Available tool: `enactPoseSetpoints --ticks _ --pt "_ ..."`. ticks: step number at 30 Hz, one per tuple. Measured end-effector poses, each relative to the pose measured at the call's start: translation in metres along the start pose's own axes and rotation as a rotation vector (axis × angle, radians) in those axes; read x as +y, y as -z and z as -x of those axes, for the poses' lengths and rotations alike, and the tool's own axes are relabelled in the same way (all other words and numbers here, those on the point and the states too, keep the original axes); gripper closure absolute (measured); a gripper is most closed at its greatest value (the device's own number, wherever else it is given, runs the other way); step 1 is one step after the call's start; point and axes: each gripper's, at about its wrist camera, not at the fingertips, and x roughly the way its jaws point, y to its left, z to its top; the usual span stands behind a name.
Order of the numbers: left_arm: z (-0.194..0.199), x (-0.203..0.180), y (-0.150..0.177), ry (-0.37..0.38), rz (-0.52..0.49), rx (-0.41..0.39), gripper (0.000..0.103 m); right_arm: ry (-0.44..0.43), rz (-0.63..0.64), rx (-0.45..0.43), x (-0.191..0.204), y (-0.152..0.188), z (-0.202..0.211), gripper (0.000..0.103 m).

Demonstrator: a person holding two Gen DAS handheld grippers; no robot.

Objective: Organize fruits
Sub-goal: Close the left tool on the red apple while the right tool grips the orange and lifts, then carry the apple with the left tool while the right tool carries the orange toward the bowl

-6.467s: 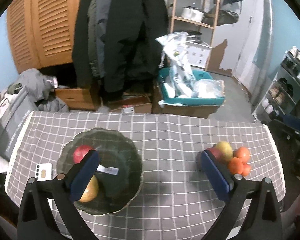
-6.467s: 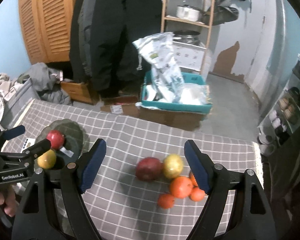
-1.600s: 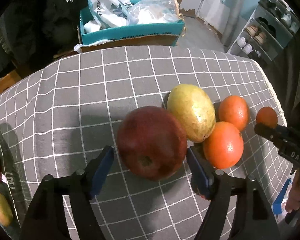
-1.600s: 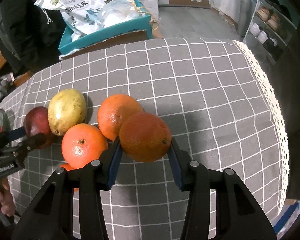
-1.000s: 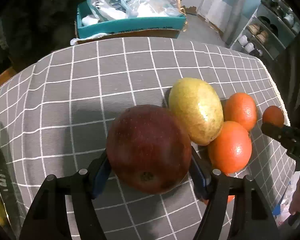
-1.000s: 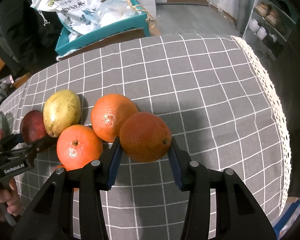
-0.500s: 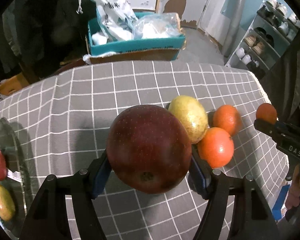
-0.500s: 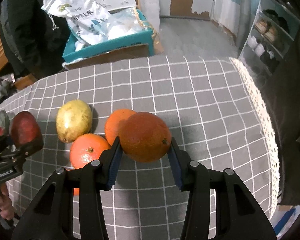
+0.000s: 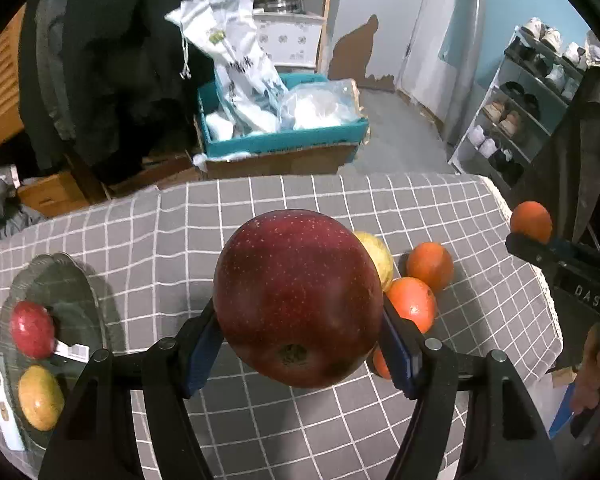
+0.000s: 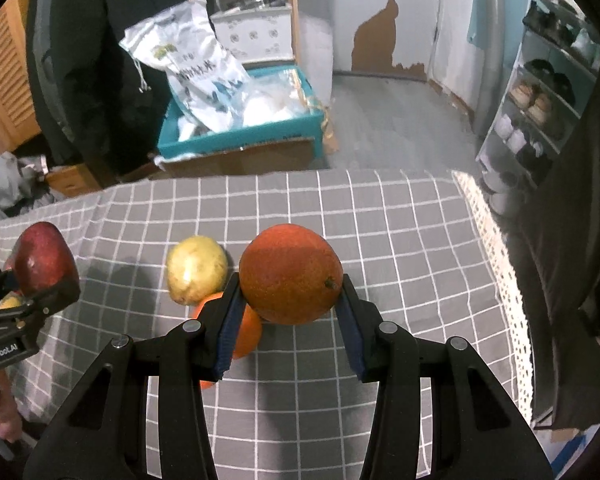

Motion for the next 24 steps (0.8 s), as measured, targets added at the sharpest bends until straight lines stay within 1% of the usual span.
enactPoseSetpoints --ticks 8,12,24 --pt "0.03 0.004 -0.002 0.002 0.014 -0.045 0.031 -0.006 0.029 -0.077 0.014 -0.009 0.037 0.059" --pt "0.049 0.006 -0.003 -0.007 0.01 -0.08 0.031 -0.015 0.044 -0.109 0.022 -0.012 0.053 0.059" --pt "0.092 0.018 -0.006 -0.017 0.033 -0.167 0.031 -0.034 0.098 -0.163 0.047 -0.017 0.085 0.059"
